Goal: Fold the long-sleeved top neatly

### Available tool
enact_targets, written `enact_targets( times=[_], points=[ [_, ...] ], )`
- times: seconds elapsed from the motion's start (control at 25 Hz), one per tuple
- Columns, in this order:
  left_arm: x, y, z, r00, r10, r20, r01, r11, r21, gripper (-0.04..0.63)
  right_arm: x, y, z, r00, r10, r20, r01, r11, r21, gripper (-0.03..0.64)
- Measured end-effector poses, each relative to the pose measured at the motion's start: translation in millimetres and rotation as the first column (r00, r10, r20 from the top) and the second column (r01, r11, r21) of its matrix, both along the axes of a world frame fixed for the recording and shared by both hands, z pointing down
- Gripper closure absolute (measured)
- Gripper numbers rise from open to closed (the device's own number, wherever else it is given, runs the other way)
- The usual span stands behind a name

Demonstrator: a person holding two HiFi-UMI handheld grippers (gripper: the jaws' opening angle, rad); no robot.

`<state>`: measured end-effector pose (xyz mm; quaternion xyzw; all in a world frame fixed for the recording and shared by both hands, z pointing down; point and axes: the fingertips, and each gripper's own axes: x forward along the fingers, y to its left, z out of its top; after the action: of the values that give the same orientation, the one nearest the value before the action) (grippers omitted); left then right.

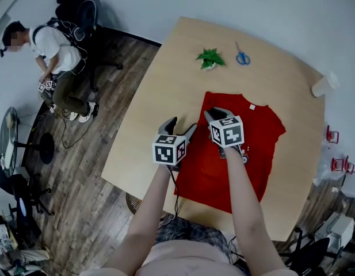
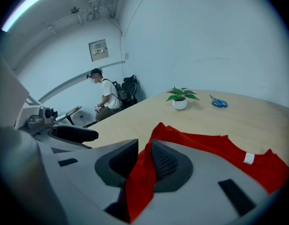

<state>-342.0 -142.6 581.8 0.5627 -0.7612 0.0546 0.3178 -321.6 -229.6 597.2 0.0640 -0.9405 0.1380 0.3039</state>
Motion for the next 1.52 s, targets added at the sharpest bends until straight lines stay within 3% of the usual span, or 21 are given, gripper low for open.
enact_targets(
  times=[0.36,0.6,0.76,0.96,1.08,1.28,1.4,1.52],
  points=[
    [-1,2,-9,0.999,0.022,0.028,-0.023,1.000,0.007,0.276,13,-10,-27,0.992,0.074,0.099,-0.071,0.997,-0.034,0.403],
    [11,-39,-21,0.984,0.151,0.095,-0.151,0.989,-0.010,0.273,70,-56,-56,0.976,0.172,0.135,-0.176,0.984,0.022,0.390],
    [22,-76,-28,0.951,0.271,0.149,-0.266,0.963,-0.050,0.272,116,-93,-62,0.966,0.236,0.105,-0.243,0.968,0.064,0.390],
    [35,-125,-33,0.886,0.423,0.193,-0.406,0.906,-0.119,0.272,175,-138,-60,0.962,0.271,0.034,-0.273,0.951,0.147,0.391],
    [38,-152,-35,0.834,0.503,0.227,-0.477,0.864,-0.164,0.272,200,-163,-56,0.967,0.253,-0.023,-0.244,0.949,0.202,0.400],
    [43,-190,-19,0.727,0.655,0.203,-0.598,0.751,-0.280,0.278,217,-194,-36,0.974,0.125,-0.188,-0.063,0.949,0.308,0.420],
    [45,-209,-2,0.669,0.721,0.178,-0.646,0.683,-0.341,0.296,212,-201,-20,0.964,0.027,-0.263,0.060,0.946,0.318,0.423],
    [45,-225,18,0.622,0.766,0.164,-0.674,0.630,-0.387,0.311,199,-206,-2,0.955,-0.046,-0.292,0.142,0.938,0.316,0.428]
  ],
)
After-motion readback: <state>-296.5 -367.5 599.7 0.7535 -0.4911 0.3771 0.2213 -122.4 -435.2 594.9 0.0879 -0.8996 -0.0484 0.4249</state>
